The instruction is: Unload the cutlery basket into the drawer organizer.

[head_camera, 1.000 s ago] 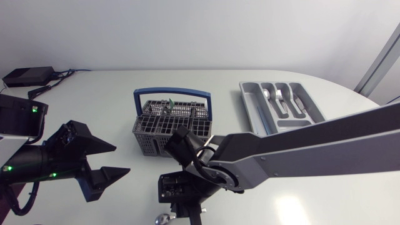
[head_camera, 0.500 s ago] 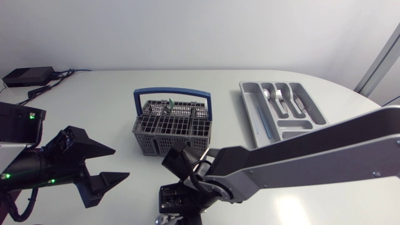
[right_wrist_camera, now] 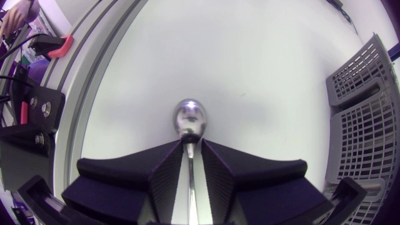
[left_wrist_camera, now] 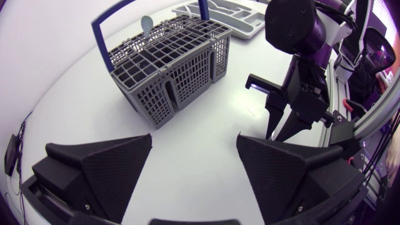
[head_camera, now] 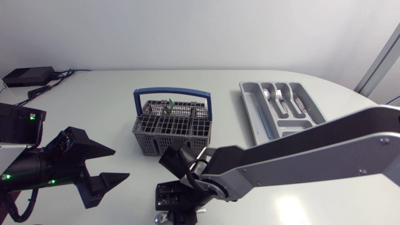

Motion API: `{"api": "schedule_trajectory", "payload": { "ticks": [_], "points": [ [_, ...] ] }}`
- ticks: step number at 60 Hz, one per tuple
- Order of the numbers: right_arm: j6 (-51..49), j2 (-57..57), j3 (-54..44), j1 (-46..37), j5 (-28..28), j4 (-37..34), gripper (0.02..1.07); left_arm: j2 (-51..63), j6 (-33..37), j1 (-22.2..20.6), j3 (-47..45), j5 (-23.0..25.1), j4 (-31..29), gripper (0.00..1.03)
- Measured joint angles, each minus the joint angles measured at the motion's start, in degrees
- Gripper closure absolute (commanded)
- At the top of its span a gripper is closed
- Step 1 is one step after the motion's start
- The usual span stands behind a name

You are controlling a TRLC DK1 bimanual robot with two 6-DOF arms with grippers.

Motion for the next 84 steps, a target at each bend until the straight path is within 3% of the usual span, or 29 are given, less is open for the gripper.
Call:
{"api": "schedule_trajectory", "payload": {
  "ticks": [32, 55, 73, 84],
  "points": [
    [0.0, -0.3, -0.4, 0.0, -1.1, 0.5, 0.97, 0.0, 0.0, 0.0, -1.0, 0.0, 1.0, 0.09],
    [0.3, -2.1, -4.6, 0.5, 3.4, 8.3, 0.97, 0.0, 0.0, 0.0, -2.0, 0.0, 1.0, 0.09],
    [0.5, -5.1, -4.9, 0.2, 2.7, 5.7, 0.97, -1.4, 0.0, -1.7, -3.1, 0.0, 1.0, 0.08],
    [0.7, -6.8, -2.5, -2.8, -3.6, -0.4, 0.97, -5.5, 0.0, -2.6, -4.7, 0.9, 1.1, 0.07]
  ]
}}
